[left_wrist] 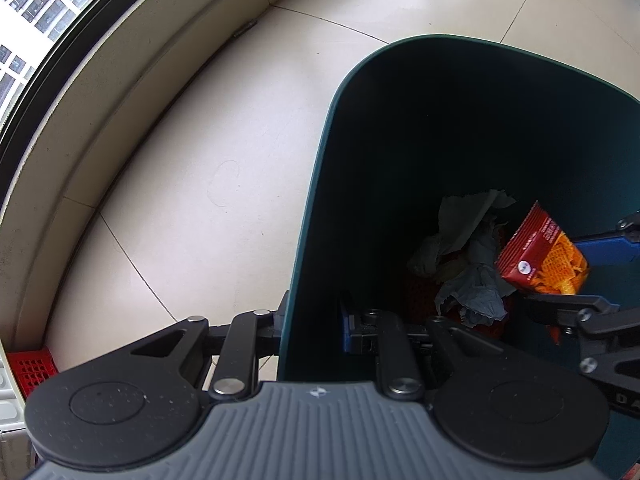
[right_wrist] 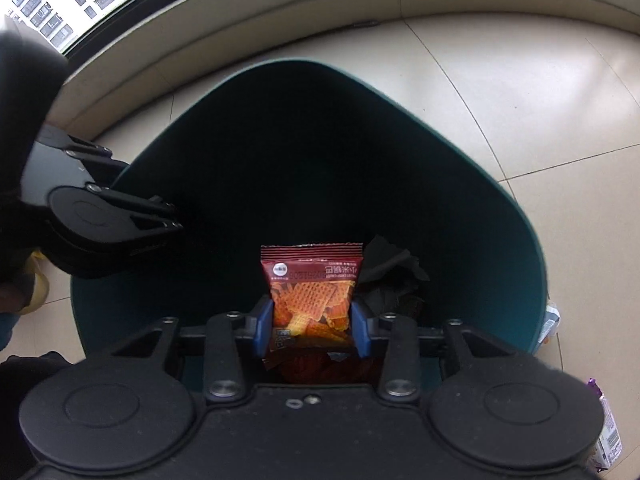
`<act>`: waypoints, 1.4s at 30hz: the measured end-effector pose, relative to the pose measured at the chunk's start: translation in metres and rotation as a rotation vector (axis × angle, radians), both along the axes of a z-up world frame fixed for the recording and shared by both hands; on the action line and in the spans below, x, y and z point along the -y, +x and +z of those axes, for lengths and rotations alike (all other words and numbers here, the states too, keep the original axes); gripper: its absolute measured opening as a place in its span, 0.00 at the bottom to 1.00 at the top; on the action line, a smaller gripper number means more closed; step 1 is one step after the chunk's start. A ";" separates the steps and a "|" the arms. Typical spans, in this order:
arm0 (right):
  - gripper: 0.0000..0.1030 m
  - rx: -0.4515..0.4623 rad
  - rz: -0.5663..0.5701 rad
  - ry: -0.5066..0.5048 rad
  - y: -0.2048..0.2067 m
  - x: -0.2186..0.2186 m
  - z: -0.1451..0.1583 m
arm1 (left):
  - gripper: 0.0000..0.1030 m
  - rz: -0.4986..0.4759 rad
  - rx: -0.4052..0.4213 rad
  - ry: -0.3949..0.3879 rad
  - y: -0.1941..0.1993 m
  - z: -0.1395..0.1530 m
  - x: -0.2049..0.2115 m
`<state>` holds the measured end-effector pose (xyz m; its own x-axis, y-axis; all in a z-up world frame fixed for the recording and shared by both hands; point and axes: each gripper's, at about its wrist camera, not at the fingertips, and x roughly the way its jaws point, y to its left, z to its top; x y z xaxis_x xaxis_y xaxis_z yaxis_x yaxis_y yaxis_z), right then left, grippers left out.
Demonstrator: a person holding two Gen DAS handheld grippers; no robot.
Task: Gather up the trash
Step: 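Carry the red snack packet over the bin and open the right gripper, then lower the right gripper to the purple-white wrapped bar and close it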
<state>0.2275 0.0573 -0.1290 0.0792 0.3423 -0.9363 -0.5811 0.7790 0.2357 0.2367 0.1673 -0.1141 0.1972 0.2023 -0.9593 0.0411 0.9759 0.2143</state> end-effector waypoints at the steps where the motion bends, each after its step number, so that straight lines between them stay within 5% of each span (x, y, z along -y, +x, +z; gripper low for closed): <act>1: 0.37 -0.011 -0.003 -0.010 0.001 -0.002 -0.004 | 0.19 -0.001 0.001 -0.001 0.000 0.000 0.000; 18: 0.40 -0.098 -0.023 -0.095 0.012 -0.029 -0.039 | 0.19 -0.008 -0.001 -0.003 -0.001 -0.002 -0.001; 22: 0.50 -0.066 -0.023 -0.085 0.005 -0.032 -0.035 | 0.19 -0.009 -0.002 -0.002 0.000 -0.002 -0.001; 42: 0.63 0.122 -0.014 0.108 -0.018 0.057 0.090 | 0.19 -0.009 -0.003 -0.003 -0.002 -0.002 -0.006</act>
<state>0.2091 0.0006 -0.0386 0.1959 0.4381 -0.8773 -0.5996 0.7614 0.2464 0.2351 0.1730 -0.1162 0.1956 0.1976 -0.9606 0.0503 0.9762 0.2110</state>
